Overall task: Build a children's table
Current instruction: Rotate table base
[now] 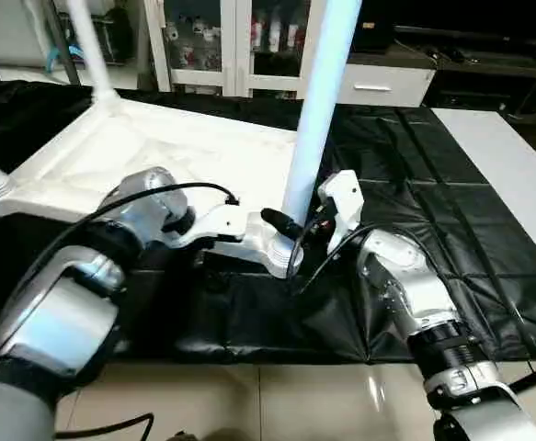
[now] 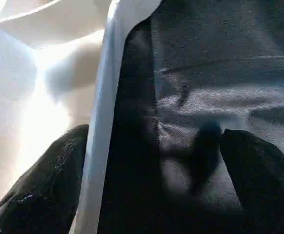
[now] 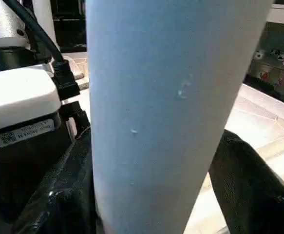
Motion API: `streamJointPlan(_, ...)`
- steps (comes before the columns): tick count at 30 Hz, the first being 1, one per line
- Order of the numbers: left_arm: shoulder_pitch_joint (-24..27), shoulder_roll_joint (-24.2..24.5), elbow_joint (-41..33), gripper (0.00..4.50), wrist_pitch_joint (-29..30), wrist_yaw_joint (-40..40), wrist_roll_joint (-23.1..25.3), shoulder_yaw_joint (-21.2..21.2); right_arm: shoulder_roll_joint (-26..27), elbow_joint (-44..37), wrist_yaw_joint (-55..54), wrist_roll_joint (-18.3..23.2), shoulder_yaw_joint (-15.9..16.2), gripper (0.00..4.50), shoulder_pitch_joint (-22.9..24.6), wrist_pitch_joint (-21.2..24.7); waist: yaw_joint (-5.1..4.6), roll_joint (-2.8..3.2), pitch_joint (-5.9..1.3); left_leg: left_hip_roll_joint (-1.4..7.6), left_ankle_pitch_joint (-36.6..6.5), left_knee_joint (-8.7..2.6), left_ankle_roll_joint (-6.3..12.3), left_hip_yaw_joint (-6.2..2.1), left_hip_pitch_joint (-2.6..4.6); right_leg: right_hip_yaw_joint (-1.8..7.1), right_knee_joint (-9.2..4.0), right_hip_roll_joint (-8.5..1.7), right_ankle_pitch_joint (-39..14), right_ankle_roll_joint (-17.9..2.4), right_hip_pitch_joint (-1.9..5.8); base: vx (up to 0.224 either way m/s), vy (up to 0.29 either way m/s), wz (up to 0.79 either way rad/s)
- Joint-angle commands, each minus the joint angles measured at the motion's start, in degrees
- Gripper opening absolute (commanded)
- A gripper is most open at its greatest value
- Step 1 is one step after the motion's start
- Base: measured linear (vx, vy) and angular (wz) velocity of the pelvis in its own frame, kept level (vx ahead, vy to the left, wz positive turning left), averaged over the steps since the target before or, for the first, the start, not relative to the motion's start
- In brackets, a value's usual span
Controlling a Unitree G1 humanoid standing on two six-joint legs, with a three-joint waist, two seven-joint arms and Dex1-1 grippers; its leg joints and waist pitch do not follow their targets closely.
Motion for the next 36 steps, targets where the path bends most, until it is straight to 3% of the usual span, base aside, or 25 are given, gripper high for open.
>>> streamJointPlan(1,3.8,2.9,-3.5,4.46,2.4,-5.7,-0.7,0.3,-1.1,2.2,-1.4,-0.5,-1.9,3.15,-2.1,-0.3,0.56,0.57,-4.30,0.70,-13.1,-3.68,1.50,0.16,0.51,2.06,-2.83,-2.86,-1.9,-17.6,3.68,0.000,0.000,0.00)
streamJointPlan(2,3.9,2.9,-3.6,4.46,2.4,-5.7,-0.8,0.3,-1.1,2.2,-1.4,-0.5,-1.9,3.15,-2.1,-0.3,0.49,0.94,-4.23,0.74,-13.1,-3.81,1.32,0.12,0.42,2.05,-2.79,-2.88,-2.6,-17.4,3.64,0.000,0.000,0.00)
streamJointPlan(3,4.5,3.1,-4.9,4.46,3.0,-5.9,-1.1,0.5,-1.0,2.5,-1.3,-0.5,-1.9,3.15,-2.2,-0.4,0.47,0.65,-4.26,0.82,-13.2,-3.77,1.28,0.28,0.65,2.06,-2.92,-2.89,-3.0,-17.3,3.47,0.000,0.000,0.00)
streamJointPlan(4,5.3,3.3,-6.3,4.46,3.4,-6.0,-1.4,0.8,-0.9,2.8,-1.3,-0.6,-1.9,3.15,-2.4,-0.4,0.52,0.84,-4.22,0.80,-13.1,-3.72,1.15,0.36,0.76,2.09,-2.92,-2.77,-3.2,-17.3,3.31,0.000,0.000,0.00)
streamJointPlan(7,9.3,3.5,-13.0,4.46,6.5,-5.6,-4.1,2.4,-0.2,4.0,-1.4,-0.8,-1.6,3.15,-3.0,-0.8,0.53,0.62,-4.12,1.04,-13.2,-3.89,0.65,0.32,0.66,2.11,-2.75,-3.01,-4.2,-17.0,3.31,0.000,0.000,0.00)
streamJointPlan(8,10.1,3.4,-14.4,4.46,7.1,-5.6,-4.6,2.7,-0.1,4.2,-1.4,-0.8,-1.6,3.15,-3.2,-0.9,0.56,0.31,-4.11,0.91,-13.7,-3.86,0.67,0.53,0.86,2.10,-3.04,-2.78,-5.3,-16.6,3.04,0.000,0.000,0.00)
streamJointPlan(16,16.2,1.9,-24.9,4.46,9.5,-1.2,-7.4,5.0,0.4,5.8,-1.2,-1.1,-1.2,3.15,-4.0,-1.5,0.61,0.45,-3.96,0.91,-14.2,-4.05,0.05,0.47,0.65,2.20,-3.28,-2.83,-8.4,-14.5,2.99,0.000,0.000,0.00)
streamJointPlan(19,16.8,-0.1,-25.3,4.46,5.8,4.1,-8.4,7.0,0.3,6.1,-1.4,-1.2,-1.3,3.15,-4.0,-1.9,0.64,0.55,-4.05,0.88,-14.0,-3.99,0.01,0.51,0.73,2.19,-3.32,-2.64,-7.6,-14.2,2.85,0.000,0.000,0.00)
streamJointPlan(20,16.8,-0.6,-25.0,4.46,4.3,5.4,-8.8,7.5,0.2,6.1,-1.5,-1.2,-1.3,3.15,-3.9,-1.9,0.76,0.84,-4.12,0.85,-13.9,-3.91,-0.02,0.47,0.76,2.17,-3.18,-2.63,-6.9,-14.4,2.82,0.000,0.000,0.00)
streamJointPlan(22,16.1,-3.8,-23.3,4.46,1.6,10.9,-11.2,10.9,-0.2,4.8,-1.4,-1.0,-1.6,3.15,-3.1,-1.6,0.84,0.65,-4.19,0.74,-14.0,-3.78,0.02,0.55,0.60,2.14,-3.24,-2.58,-6.1,-14.7,3.01,0.000,0.000,0.00)
streamJointPlan(24,15.7,-3.8,-22.8,4.46,2.6,10.7,-11.1,11.2,-0.8,2.5,-1.0,-0.5,-1.8,3.15,-2.0,-0.9,0.92,0.43,-4.17,0.68,-13.4,-3.73,0.57,0.62,0.47,2.16,-3.18,-2.51,-5.5,-14.8,3.08,0.000,0.000,0.00)
streamJointPlan(28,15.1,-3.3,-21.0,4.46,3.1,9.1,-11.0,11.1,-3.2,-4.8,1.9,1.1,-2.0,3.15,2.4,1.6,1.10,0.99,-4.23,0.66,-12.9,-3.73,0.97,0.49,0.66,2.13,-3.29,-2.34,-5.4,-13.3,3.12,0.000,0.000,0.00)
streamJointPlan(32,14.5,-2.7,-19.2,4.46,2.1,9.2,-10.4,10.7,-5.3,-9.2,4.1,2.3,-1.8,3.15,5.4,3.1,1.32,0.89,-4.32,0.68,-12.4,-3.67,1.14,0.46,0.62,2.07,-3.13,-2.24,-3.2,-13.9,3.21,0.000,0.000,0.00)
streamJointPlan(33,13.4,-1.9,-16.1,4.46,0.0,10.2,-9.1,10.1,-7.6,-13.1,5.8,3.0,-1.6,3.15,8.5,4.0,1.57,1.36,-4.32,0.59,-12.4,-3.58,1.44,0.45,0.75,2.09,-3.21,-2.10,-2.7,-13.8,3.18,0.000,0.000,0.00)
streamJointPlan(35,12.5,-1.5,-14.2,4.46,-0.8,11.6,-8.7,10.0,-9.2,-16.2,6.9,3.6,-1.6,3.15,10.8,5.1,1.72,1.04,-4.33,0.64,-12.9,-3.68,1.40,0.42,0.66,2.06,-3.24,-2.24,-3.1,-13.5,3.28,0.000,0.000,0.00)
streamJointPlan(36,12.2,-1.4,-13.7,4.46,-0.8,12.1,-8.5,10.1,-9.8,-17.1,7.3,3.9,-1.6,3.15,11.5,5.5,1.96,1.24,-4.34,0.70,-13.2,-3.64,1.15,0.34,0.79,2.06,-3.20,-2.34,-3.5,-13.4,3.27,0.000,0.000,0.00)
